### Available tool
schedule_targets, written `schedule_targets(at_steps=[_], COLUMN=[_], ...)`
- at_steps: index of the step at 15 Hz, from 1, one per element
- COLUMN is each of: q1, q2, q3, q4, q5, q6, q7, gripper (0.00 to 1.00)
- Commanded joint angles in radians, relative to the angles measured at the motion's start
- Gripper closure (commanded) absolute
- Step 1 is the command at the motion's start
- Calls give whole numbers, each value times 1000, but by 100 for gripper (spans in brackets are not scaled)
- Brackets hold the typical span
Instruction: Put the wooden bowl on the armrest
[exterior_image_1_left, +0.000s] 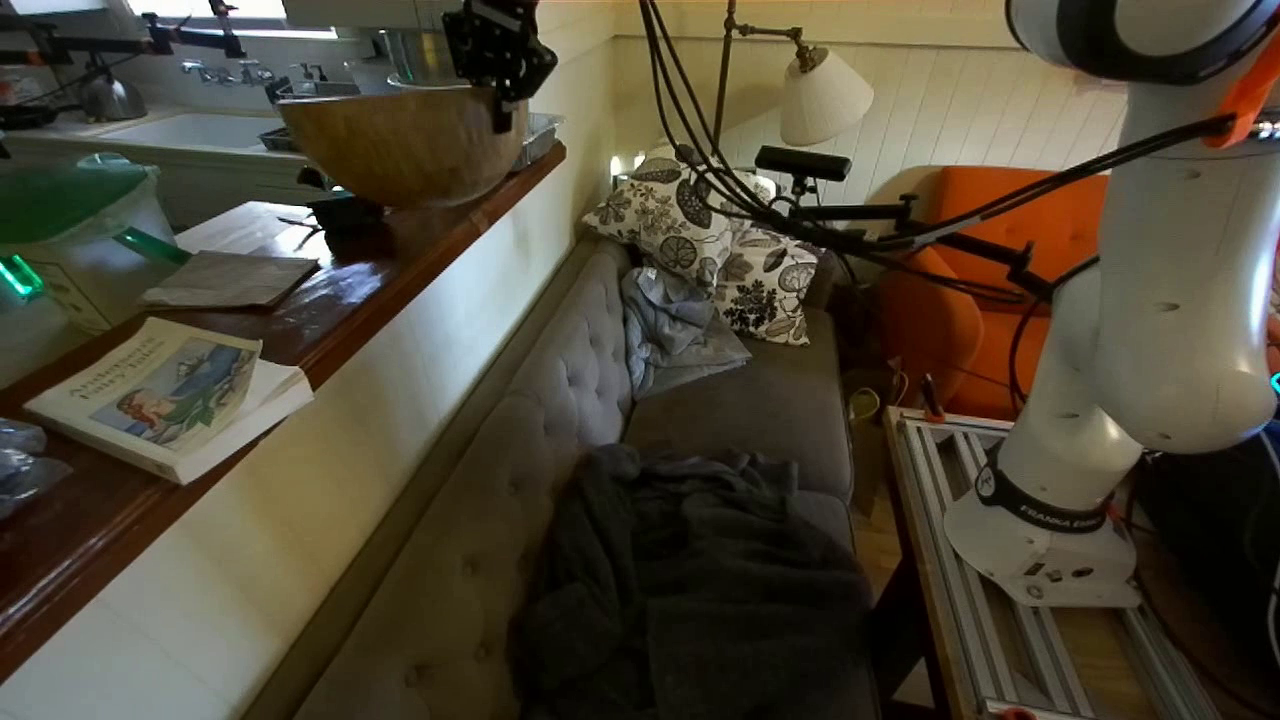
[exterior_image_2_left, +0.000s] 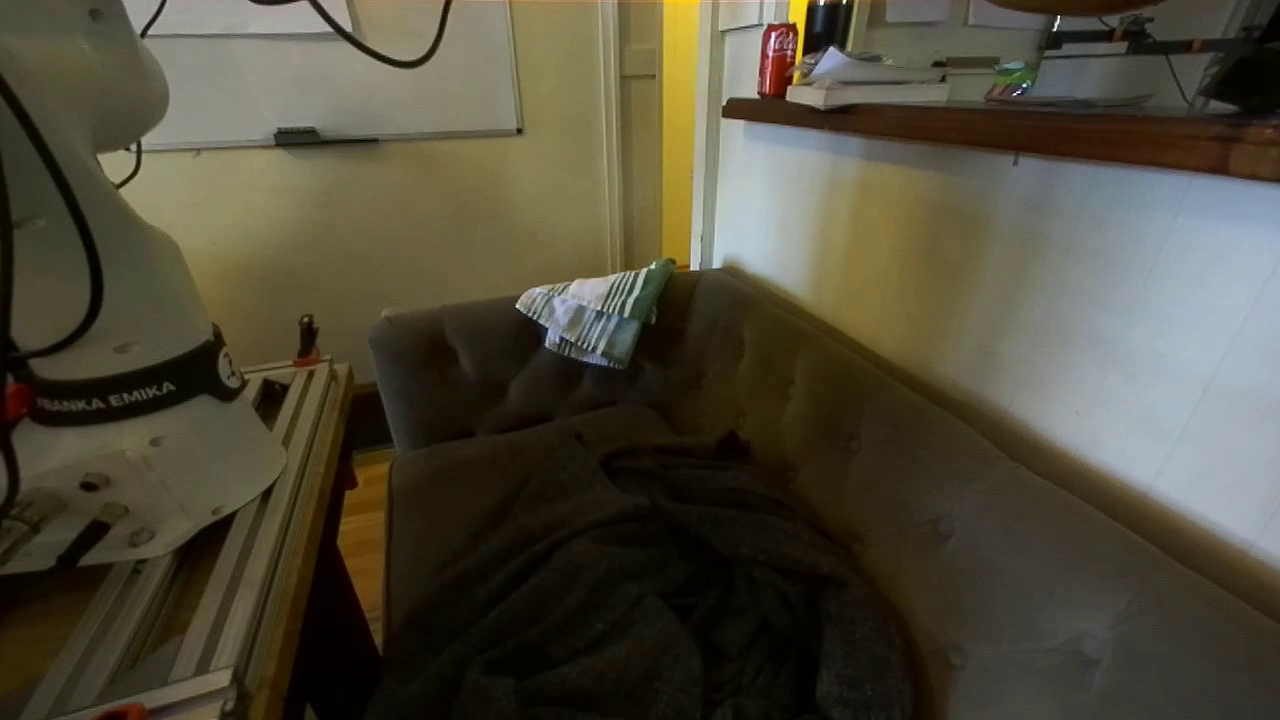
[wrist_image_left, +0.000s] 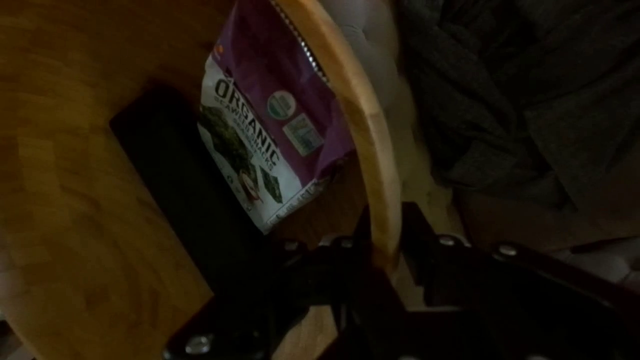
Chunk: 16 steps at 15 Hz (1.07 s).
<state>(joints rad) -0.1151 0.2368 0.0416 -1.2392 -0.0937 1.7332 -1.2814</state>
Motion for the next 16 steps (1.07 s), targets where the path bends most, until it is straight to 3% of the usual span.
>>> schedule_targets(at_steps=[1, 5, 6, 16], q1=[-32, -40, -13, 38], q2=[-187, -323, -359, -783], q3=[-15, -29, -59, -131], q4=[-248, -461, -511, -1087], q5=[15, -31, -39, -96], q6=[63, 89, 101, 139], q7=[-6, -26, -30, -20], gripper=[96, 96, 96, 96])
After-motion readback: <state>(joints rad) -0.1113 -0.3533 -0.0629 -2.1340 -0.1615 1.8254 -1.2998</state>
